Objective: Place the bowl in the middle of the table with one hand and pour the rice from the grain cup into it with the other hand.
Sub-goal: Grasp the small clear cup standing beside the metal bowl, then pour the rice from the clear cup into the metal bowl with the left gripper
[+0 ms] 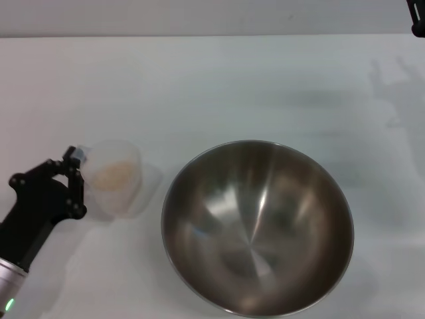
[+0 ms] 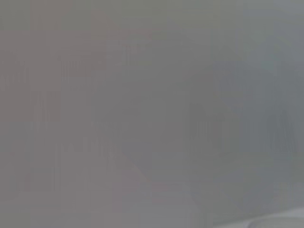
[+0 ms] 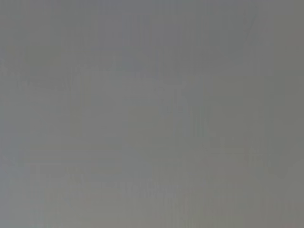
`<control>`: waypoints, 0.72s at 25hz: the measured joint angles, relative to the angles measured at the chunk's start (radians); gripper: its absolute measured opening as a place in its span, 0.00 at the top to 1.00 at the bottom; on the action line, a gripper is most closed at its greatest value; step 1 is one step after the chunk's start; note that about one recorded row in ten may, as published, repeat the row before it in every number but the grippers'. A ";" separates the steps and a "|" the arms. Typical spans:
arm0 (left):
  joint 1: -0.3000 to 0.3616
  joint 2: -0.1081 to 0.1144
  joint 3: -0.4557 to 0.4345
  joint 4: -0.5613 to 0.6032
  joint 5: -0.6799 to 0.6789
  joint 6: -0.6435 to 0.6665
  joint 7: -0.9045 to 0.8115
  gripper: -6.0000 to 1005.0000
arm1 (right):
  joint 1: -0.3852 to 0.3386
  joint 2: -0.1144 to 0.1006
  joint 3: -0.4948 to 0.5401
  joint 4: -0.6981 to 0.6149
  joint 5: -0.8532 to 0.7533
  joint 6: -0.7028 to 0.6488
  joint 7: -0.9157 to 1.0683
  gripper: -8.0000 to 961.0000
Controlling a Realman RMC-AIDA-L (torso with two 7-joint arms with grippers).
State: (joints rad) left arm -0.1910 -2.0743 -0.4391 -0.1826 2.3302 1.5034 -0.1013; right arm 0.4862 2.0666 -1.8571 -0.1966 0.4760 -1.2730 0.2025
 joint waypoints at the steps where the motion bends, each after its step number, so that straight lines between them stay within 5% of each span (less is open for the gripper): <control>1: 0.000 0.000 0.000 0.000 0.000 0.000 0.000 0.96 | 0.000 0.000 0.000 0.000 0.000 0.000 0.000 0.46; 12: -0.055 -0.002 -0.037 -0.074 0.007 0.198 0.510 0.96 | -0.003 0.001 0.008 0.006 0.001 -0.005 0.000 0.46; 18: -0.149 -0.004 0.051 -0.076 0.009 0.259 0.911 0.97 | -0.003 0.001 0.016 0.006 0.002 -0.011 0.000 0.46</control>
State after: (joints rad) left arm -0.3399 -2.0779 -0.3880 -0.2588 2.3394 1.7625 0.8100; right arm 0.4831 2.0679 -1.8414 -0.1902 0.4776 -1.2838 0.2025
